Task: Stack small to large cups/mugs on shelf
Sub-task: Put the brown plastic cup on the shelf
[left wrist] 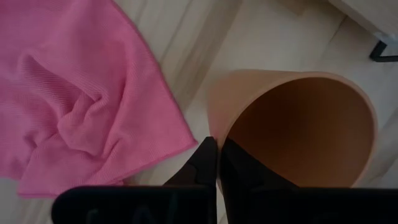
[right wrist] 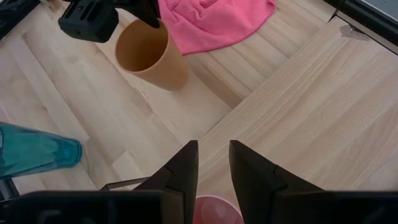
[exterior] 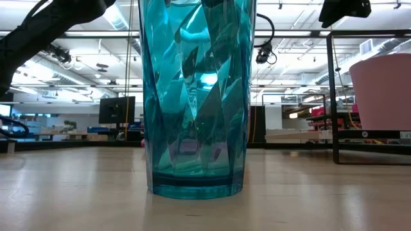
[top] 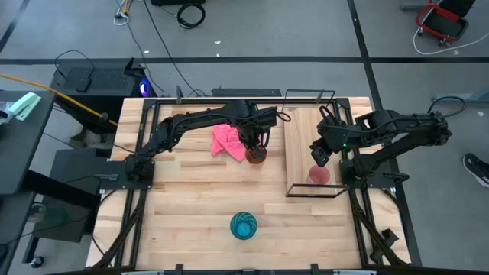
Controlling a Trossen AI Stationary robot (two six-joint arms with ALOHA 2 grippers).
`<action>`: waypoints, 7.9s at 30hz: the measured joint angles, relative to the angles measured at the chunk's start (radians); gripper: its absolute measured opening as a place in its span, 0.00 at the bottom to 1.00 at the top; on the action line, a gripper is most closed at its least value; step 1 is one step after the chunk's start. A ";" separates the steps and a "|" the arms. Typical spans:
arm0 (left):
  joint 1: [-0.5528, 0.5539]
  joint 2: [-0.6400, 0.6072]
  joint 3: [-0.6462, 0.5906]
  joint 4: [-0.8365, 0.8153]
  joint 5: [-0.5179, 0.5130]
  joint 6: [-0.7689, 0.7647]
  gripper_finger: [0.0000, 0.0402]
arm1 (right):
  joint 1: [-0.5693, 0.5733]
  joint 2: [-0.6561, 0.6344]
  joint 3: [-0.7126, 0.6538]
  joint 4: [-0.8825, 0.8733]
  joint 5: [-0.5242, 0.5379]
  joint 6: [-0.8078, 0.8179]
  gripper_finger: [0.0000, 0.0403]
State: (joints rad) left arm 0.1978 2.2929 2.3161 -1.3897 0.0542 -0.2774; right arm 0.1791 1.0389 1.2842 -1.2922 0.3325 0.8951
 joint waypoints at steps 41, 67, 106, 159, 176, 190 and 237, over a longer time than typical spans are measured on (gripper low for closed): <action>-0.021 0.044 -0.001 -0.035 0.042 0.152 0.03 | 0.000 0.001 0.000 0.000 0.000 -0.027 0.25; -0.016 0.050 0.000 -0.017 0.070 0.149 0.20 | 0.000 0.000 0.000 0.000 0.000 -0.035 0.25; 0.128 -0.293 0.000 -0.181 -0.237 0.075 0.31 | -0.305 0.206 0.000 0.469 -0.383 -0.408 0.25; -0.219 -0.559 -0.002 0.146 -0.555 -0.107 0.10 | -0.213 0.266 0.000 0.496 -0.473 -0.431 0.25; -0.303 -0.601 0.000 0.860 -0.309 0.237 0.08 | -0.163 0.265 0.000 0.485 -0.472 -0.403 0.25; -0.231 -0.677 -0.001 0.290 -0.602 -0.016 0.03 | -0.163 0.265 0.000 0.477 -0.472 -0.391 0.25; -0.337 -1.057 -0.231 1.053 -0.437 0.498 0.05 | -0.124 0.265 0.001 0.478 -0.461 -0.327 0.25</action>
State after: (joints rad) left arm -0.1390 1.2361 2.0852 -0.3369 -0.3824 0.2208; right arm 0.0555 1.3041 1.2850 -0.8146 -0.1285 0.5682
